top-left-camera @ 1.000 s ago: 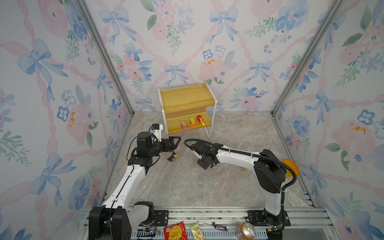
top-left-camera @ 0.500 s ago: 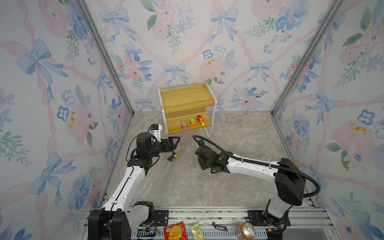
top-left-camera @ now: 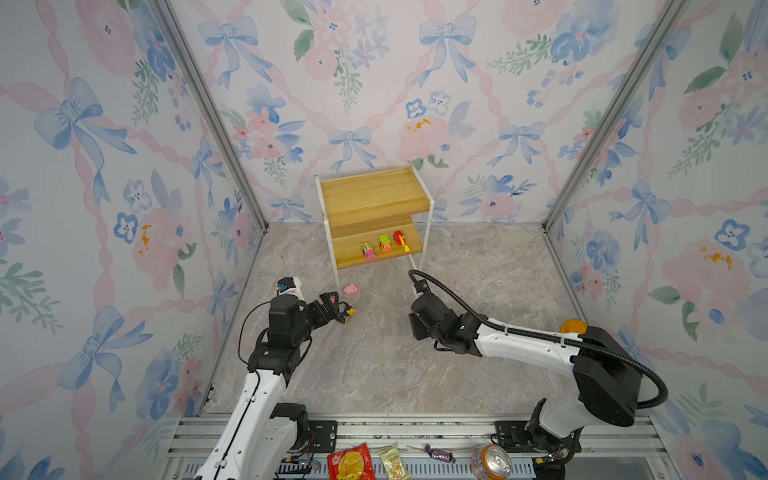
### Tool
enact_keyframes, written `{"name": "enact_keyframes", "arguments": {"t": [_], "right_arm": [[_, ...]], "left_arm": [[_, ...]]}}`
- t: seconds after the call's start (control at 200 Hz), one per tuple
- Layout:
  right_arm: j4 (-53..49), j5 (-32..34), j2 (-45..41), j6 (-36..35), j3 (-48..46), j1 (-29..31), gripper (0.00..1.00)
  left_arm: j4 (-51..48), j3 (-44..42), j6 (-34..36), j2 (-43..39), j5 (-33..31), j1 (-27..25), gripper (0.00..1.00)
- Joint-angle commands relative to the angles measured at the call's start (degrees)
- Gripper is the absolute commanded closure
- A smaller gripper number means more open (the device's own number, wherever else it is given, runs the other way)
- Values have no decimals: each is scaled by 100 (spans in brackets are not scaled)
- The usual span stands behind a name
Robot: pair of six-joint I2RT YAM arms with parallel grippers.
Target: Place and organize the plastic toys onto the shelf
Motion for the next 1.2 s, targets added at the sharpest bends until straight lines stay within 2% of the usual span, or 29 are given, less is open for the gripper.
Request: {"name": "enact_keyframes", "arguments": {"t": [0.0,0.255,0.37,0.635,0.95,1.195], "right_arm": [[278,6,-295,56,-193,-60,45],[758,59,-956,-6,-1070,-161,44],[852,76,-1205,-64,-1342,-227,44],[934,14,-1500,-59,-1709,-458,43],[1095,-11,-1634,33,-1915,-570,43],[1112,4,-1651,56,-1971,-569,43]], "left_arm": [[-352,-59,-732,510,-1095,-19,2],[-354,513,-1706,1883,-2268,-303,5],[-350,954,-1951,2565,-2503,-491,6],[-509,1864,-2321,3859,-2567,-568,9],[-662,2052,-2346,4474,-2644,-642,13],[-662,2079,-2109,4828,-2619,-774,17]]}}
